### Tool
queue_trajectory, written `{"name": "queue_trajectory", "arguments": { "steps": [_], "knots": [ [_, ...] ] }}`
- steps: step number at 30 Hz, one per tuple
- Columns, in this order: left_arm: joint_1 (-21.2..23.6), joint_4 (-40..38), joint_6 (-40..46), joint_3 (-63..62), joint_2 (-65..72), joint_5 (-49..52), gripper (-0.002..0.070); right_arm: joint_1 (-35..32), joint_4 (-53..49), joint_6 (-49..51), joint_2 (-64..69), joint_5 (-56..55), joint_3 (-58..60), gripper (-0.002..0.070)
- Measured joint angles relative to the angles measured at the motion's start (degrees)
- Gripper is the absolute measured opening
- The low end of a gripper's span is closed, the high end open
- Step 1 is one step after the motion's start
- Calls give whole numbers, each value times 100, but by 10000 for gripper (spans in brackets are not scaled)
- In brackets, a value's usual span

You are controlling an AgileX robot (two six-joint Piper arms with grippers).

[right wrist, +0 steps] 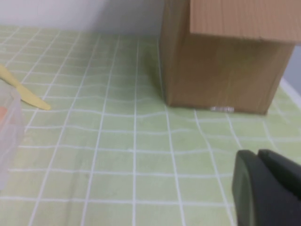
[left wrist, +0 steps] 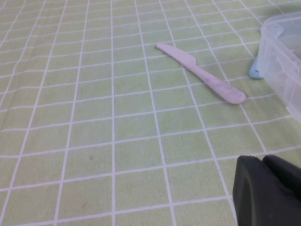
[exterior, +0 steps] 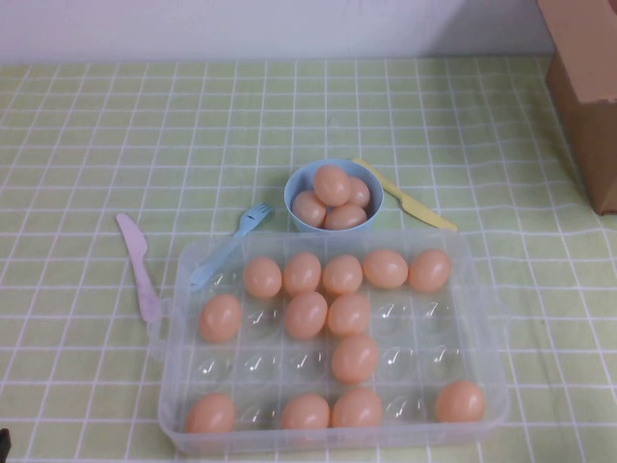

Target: Take an egg out of the egg box

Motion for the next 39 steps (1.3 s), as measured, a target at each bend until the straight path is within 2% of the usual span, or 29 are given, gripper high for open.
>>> {"name": "queue_trajectory", "arguments": {
  "steps": [3, 7, 12, 39],
  "knots": [
    [0, 0, 0, 0, 0, 0, -5, 0, -787, 1089, -135, 342, 10, -17],
    [0, 0, 0, 0, 0, 0, -5, 0, -1096, 1493, -333, 845, 10, -17],
    [0, 0, 0, 0, 0, 0, -5, 0, -1115, 1567, -497, 1164, 10, -17],
    [0, 0, 0, 0, 0, 0, -5, 0, -878, 1565, -571, 1263, 10, -17]
  ]
}}
